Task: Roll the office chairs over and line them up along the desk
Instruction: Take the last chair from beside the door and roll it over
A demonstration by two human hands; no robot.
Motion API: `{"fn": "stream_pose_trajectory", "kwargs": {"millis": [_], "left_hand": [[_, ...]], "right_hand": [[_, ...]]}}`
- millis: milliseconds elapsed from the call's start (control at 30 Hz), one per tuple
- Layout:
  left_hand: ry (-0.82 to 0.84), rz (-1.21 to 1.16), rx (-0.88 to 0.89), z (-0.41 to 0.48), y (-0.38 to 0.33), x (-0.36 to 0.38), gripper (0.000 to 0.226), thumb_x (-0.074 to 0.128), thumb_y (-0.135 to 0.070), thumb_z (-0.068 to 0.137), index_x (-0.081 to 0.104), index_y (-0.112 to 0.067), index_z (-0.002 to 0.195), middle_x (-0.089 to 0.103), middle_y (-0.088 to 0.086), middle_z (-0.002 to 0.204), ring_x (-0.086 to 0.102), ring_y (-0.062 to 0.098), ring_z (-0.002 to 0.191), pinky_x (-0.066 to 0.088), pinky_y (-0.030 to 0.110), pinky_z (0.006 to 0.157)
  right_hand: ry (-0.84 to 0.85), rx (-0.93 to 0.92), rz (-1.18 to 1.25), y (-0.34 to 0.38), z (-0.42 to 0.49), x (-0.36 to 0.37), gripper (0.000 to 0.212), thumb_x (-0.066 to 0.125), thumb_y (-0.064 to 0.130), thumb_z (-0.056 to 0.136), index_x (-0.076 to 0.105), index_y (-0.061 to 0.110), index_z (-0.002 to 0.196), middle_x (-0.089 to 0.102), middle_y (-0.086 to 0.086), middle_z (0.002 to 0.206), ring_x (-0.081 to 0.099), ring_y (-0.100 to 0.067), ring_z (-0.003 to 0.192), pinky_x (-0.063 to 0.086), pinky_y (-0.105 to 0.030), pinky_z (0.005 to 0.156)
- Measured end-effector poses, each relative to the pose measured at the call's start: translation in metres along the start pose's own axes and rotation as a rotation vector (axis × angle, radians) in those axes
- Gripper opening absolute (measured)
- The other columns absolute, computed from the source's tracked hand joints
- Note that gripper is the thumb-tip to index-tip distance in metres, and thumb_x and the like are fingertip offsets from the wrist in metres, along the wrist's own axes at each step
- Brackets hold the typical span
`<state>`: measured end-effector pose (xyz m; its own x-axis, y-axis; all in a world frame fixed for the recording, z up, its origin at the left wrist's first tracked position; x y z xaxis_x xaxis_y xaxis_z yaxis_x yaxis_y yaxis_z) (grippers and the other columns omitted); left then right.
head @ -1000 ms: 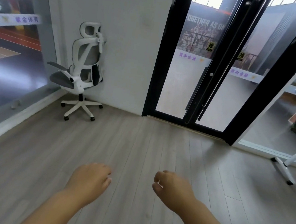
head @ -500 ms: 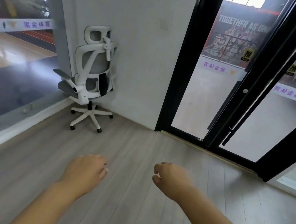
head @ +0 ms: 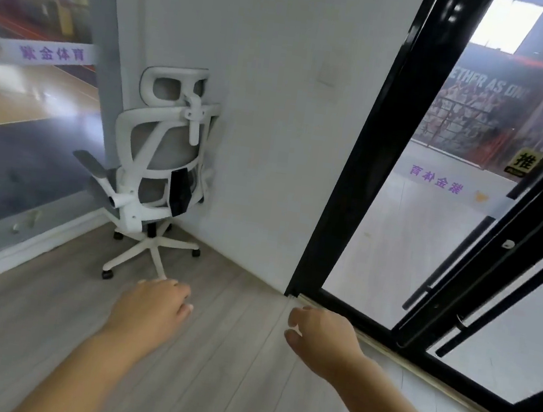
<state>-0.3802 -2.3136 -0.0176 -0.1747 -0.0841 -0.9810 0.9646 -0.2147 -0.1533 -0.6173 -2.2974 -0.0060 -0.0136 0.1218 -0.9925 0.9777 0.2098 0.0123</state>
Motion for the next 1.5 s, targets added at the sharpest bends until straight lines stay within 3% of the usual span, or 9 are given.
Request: {"fn": "stream_pose_trajectory", "kwargs": {"millis": [133,267,400,700,800,1033,1133,1233,1500], "left_hand": [[-0.033,0.024,0.008,0.101,0.002,-0.01,0.024,0.037,-0.035,0.095,0.057,-0.026,0.105,0.06,-0.012,0.105,0.054,0.01,0.096,0.03,0.026,0.067],[-0.063,0.0,-0.036,0.182,0.017,-0.014,0.026,0.04,-0.035,0.094,0.059,-0.027,0.109,0.061,-0.011,0.107,0.055,0.01,0.096,0.038,0.025,0.07],[-0.084,0.036,-0.101,0.261,0.032,-0.01,0.023,0.041,-0.036,0.093,0.061,-0.027,0.101,0.061,-0.012,0.098,0.054,0.008,0.089,0.041,0.025,0.069],[-0.131,0.12,-0.4,0.399,0.056,-0.021,0.022,0.038,-0.036,0.094,0.058,-0.029,0.101,0.061,-0.012,0.102,0.055,0.01,0.091,0.037,0.025,0.063],[-0.141,0.162,-0.486,0.427,0.073,-0.024,0.023,0.038,-0.036,0.094,0.058,-0.029,0.103,0.061,-0.011,0.101,0.054,0.01,0.085,0.031,0.023,0.057],[-0.166,0.172,-0.656,0.474,0.144,-0.028,0.026,0.04,-0.036,0.094,0.058,-0.028,0.111,0.061,-0.009,0.105,0.057,0.015,0.096,0.033,0.028,0.063],[-0.19,0.146,-0.688,0.502,0.186,-0.025,0.029,0.04,-0.037,0.094,0.057,-0.028,0.116,0.061,-0.009,0.113,0.057,0.016,0.101,0.045,0.029,0.073],[-0.218,0.138,-0.687,0.535,0.233,-0.024,0.029,0.041,-0.036,0.094,0.057,-0.027,0.116,0.06,-0.009,0.112,0.057,0.015,0.101,0.046,0.028,0.075],[-0.206,0.147,-0.678,0.615,0.353,-0.021,0.045,0.045,-0.04,0.09,0.043,-0.021,0.13,0.044,-0.003,0.135,0.043,0.018,0.123,0.041,0.034,0.097]], "right_hand": [[-0.03,-0.012,0.007,-0.035,0.089,-0.024,0.026,0.041,0.034,0.092,0.06,0.018,0.102,0.062,0.0,0.101,0.059,-0.021,0.088,0.049,-0.034,0.074],[-0.051,-0.049,0.027,-0.068,0.169,-0.036,0.025,0.041,0.032,0.092,0.059,0.017,0.099,0.061,0.001,0.095,0.059,-0.02,0.084,0.046,-0.032,0.07],[-0.072,-0.14,0.027,-0.098,0.272,-0.045,0.026,0.04,0.034,0.093,0.058,0.018,0.104,0.062,0.001,0.1,0.059,-0.021,0.091,0.048,-0.031,0.076],[-0.028,-0.429,-0.003,-0.121,0.488,-0.076,0.028,0.04,0.036,0.093,0.057,0.018,0.108,0.062,-0.001,0.106,0.059,-0.024,0.096,0.047,-0.031,0.078],[-0.033,-0.514,0.027,-0.107,0.544,-0.094,0.028,0.041,0.038,0.095,0.057,0.022,0.112,0.061,0.003,0.11,0.058,-0.021,0.1,0.047,-0.029,0.081],[-0.054,-0.708,0.052,-0.037,0.645,-0.104,0.028,0.041,0.032,0.094,0.061,0.018,0.107,0.062,0.0,0.107,0.058,-0.02,0.096,0.044,-0.029,0.077],[-0.111,-0.735,0.074,-0.008,0.689,-0.111,0.025,0.042,0.03,0.094,0.062,0.017,0.098,0.062,0.001,0.1,0.056,-0.017,0.087,0.04,-0.027,0.069],[-0.15,-0.737,0.127,0.022,0.734,-0.125,0.022,0.044,0.03,0.094,0.061,0.016,0.091,0.059,0.003,0.092,0.05,-0.013,0.076,0.036,-0.023,0.064],[-0.242,-0.738,0.153,0.087,0.838,-0.167,0.021,0.046,0.027,0.092,0.062,0.016,0.1,0.059,0.004,0.098,0.054,-0.014,0.092,0.047,-0.027,0.075]]}}
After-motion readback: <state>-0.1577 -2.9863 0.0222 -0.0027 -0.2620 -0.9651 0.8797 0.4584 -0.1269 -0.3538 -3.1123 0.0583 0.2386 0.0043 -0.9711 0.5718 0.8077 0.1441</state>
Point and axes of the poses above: each hand's wrist, its own z-axis towards the middle knuckle, its own x-axis out of the palm, y = z × x, the point moved 7 cm from there along z, towards the middle knuckle
